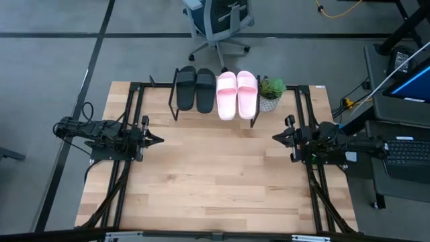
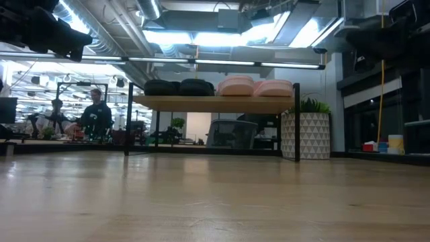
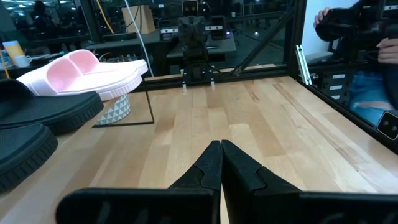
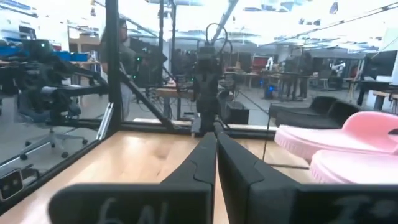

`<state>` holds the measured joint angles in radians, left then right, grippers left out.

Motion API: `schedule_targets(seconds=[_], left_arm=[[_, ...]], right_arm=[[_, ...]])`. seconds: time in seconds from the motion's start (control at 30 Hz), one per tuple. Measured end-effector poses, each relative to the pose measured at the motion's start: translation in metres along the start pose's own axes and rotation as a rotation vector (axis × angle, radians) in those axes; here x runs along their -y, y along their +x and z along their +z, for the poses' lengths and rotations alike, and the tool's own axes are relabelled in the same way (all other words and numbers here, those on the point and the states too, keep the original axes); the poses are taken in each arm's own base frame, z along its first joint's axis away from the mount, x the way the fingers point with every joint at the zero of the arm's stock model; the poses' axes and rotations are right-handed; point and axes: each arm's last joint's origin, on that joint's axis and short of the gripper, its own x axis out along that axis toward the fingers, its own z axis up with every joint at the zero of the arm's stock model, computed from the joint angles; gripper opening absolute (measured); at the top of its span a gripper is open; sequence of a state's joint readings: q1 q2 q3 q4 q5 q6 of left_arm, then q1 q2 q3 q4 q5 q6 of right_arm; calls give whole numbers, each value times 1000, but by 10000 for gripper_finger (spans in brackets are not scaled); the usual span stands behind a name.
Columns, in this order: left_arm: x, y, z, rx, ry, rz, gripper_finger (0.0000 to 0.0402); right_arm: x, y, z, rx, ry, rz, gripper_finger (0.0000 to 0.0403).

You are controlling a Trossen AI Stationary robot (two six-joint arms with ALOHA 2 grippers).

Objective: Pick and place slides into the shelf
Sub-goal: Return to Home Position

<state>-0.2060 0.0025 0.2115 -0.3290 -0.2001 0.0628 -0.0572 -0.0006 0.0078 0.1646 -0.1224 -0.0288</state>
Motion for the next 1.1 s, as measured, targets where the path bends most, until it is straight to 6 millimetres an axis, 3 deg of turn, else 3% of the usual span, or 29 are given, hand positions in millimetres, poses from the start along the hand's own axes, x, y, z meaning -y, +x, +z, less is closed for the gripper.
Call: schedule_targets(seconds=[0.33, 1.1], left_arm=[[0, 0, 0, 0, 0, 0, 0], [0, 0, 0, 0, 0, 0, 0]], right_arm=[[0, 0, -8, -84, -23, 2, 18], [0, 0, -8, -85, -17, 1, 18]])
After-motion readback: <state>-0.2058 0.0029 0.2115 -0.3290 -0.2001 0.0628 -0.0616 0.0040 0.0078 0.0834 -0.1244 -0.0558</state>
